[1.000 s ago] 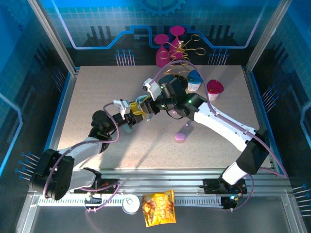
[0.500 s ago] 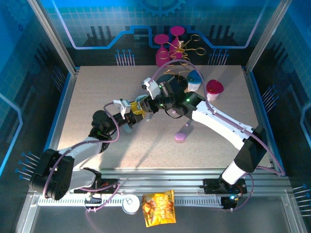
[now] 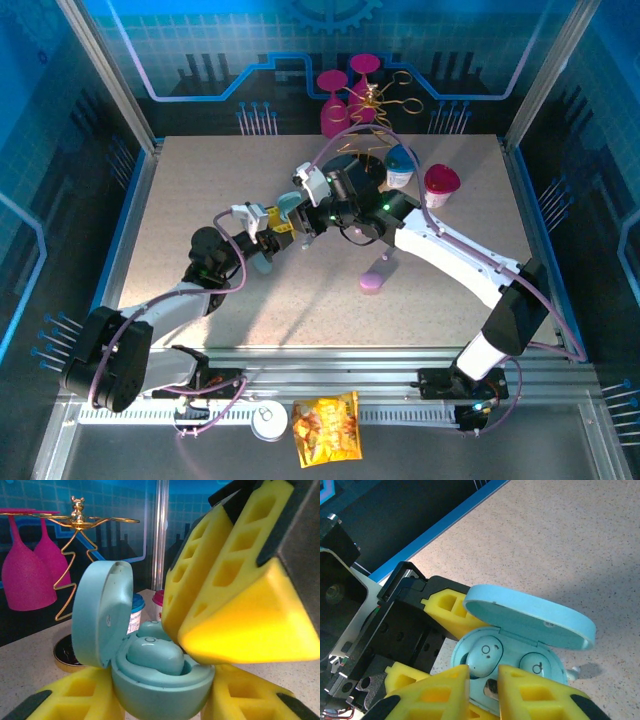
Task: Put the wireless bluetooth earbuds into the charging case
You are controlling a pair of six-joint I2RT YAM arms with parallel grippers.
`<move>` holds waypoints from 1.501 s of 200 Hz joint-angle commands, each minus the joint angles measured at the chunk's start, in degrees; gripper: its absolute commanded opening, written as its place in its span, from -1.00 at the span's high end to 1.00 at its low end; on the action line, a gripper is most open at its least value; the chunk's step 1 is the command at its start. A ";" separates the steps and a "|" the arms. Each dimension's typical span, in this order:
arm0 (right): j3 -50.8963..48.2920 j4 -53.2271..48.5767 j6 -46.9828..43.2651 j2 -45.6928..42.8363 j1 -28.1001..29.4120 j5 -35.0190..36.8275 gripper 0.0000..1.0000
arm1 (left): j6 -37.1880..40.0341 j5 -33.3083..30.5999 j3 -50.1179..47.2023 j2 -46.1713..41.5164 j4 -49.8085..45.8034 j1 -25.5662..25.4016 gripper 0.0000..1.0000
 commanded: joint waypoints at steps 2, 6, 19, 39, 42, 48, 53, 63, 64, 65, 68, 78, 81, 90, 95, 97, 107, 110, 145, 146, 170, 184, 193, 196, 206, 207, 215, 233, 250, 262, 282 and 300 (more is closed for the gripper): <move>-0.87 -0.59 0.68 -1.60 0.19 0.02 0.46 | 0.68 -1.00 0.36 -1.34 1.56 0.05 0.67; -1.07 -0.21 0.61 -1.85 0.15 0.11 0.44 | 0.74 -1.00 0.32 -1.41 1.59 0.07 0.66; -2.35 1.54 0.46 -3.33 0.14 0.18 0.37 | 0.97 -0.99 0.26 -1.46 1.60 0.07 0.66; -5.35 5.76 0.02 -6.18 -0.12 0.87 0.21 | 1.21 -0.84 -0.05 -1.24 2.08 0.07 0.66; -5.89 6.40 0.07 -6.76 -0.16 1.02 0.18 | 1.29 -0.78 -0.12 -1.17 2.27 0.07 0.66; -6.78 7.82 0.21 -7.74 -0.27 1.43 0.15 | 1.38 -0.59 -0.28 -1.07 2.49 0.10 0.66; -7.54 8.80 0.36 -8.49 -0.48 1.67 0.12 | 1.45 -0.38 -0.32 -0.88 2.80 0.07 0.66; -8.84 10.78 0.50 -9.93 -0.83 2.04 0.05 | 1.58 0.44 -0.61 -0.60 3.63 0.07 0.66; -8.94 11.01 0.55 -9.99 -0.84 2.05 0.04 | 1.66 0.52 -0.60 -0.57 3.73 0.07 0.66; -9.08 11.21 0.52 -10.15 -0.89 2.05 0.04 | 1.70 0.61 -0.59 -0.55 3.83 0.07 0.66; -9.39 11.69 0.58 -10.41 -0.96 2.17 0.02 | 1.73 0.97 -0.68 -0.42 4.10 0.07 0.66; -9.71 12.37 0.36 -11.16 -1.47 2.27 -0.04 | 2.33 1.99 -1.13 0.09 5.30 0.07 0.66; -9.66 12.46 0.21 -11.19 -1.58 2.25 -0.06 | 2.66 2.44 -1.23 0.20 5.68 0.07 0.66; -8.99 11.86 -0.15 -10.96 -2.11 2.51 -0.09 | 3.67 3.68 -1.81 0.71 6.97 0.07 0.66; -8.38 11.03 -0.20 -10.57 -2.33 2.82 -0.10 | 4.02 4.17 -2.05 0.97 7.67 0.07 0.66; -8.00 10.64 -0.16 -10.35 -2.52 2.95 -0.10 | 4.20 4.42 -2.18 1.03 7.94 0.07 0.66; -6.34 9.06 -0.15 -9.27 -3.02 3.47 -0.11 | 4.69 5.38 -2.51 1.44 8.77 0.07 0.66; -5.90 8.63 -0.13 -8.87 -3.26 3.51 -0.11 | 4.80 5.56 -2.69 1.52 9.00 0.07 0.66; -1.22 5.62 0.43 -4.77 -4.59 2.75 -0.10 | 5.40 8.42 -3.31 2.34 10.93 0.07 0.66; -1.09 5.44 0.42 -4.60 -4.61 2.80 -0.11 | 5.37 8.51 -3.31 2.35 11.07 0.07 0.66; 2.05 1.76 -0.02 -1.62 -4.62 1.99 -0.11 | 5.52 10.59 -3.23 2.87 11.79 0.07 0.66; 2.47 0.21 -0.53 -0.86 -4.56 1.25 -0.11 | 5.52 10.98 -3.16 2.98 11.79 0.05 0.66; 2.31 -0.63 -1.02 -0.82 -4.41 1.00 -0.10 | 5.35 10.49 -2.96 2.95 11.38 0.07 0.66; 2.15 -0.89 -1.19 -0.89 -4.37 0.95 -0.11 | 5.27 10.23 -2.82 2.83 11.08 0.07 0.66; 1.55 -1.85 -2.00 -1.21 -4.25 0.70 -0.10 | 5.25 8.98 -2.24 2.40 9.30 0.07 0.67; 1.48 -1.98 -2.11 -1.28 -4.22 0.67 -0.10 | 5.25 8.84 -2.16 2.29 9.16 0.07 0.66; 0.96 -3.02 -2.92 -1.66 -4.04 0.29 -0.11 | 5.06 7.67 -1.69 1.77 7.29 0.07 0.67; -0.99 -4.16 -4.65 -3.40 -3.31 0.19 -0.11 | 5.23 5.57 -0.77 0.81 4.19 0.07 0.67; -3.49 -3.43 -5.02 -5.93 -2.68 0.24 -0.11 | 5.28 4.37 -0.67 0.46 3.84 0.07 0.67; -5.44 -1.74 -4.73 -7.88 -2.47 0.02 -0.11 | 5.17 3.96 -0.55 0.43 3.92 0.07 0.67; -8.43 1.69 -2.05 -10.94 -2.60 0.97 -0.14 | 4.30 4.50 -0.58 0.56 5.33 0.05 0.67; -10.93 5.07 3.16 -12.60 -3.93 0.07 -0.34 | 3.30 5.30 -0.93 0.86 8.30 -0.01 0.67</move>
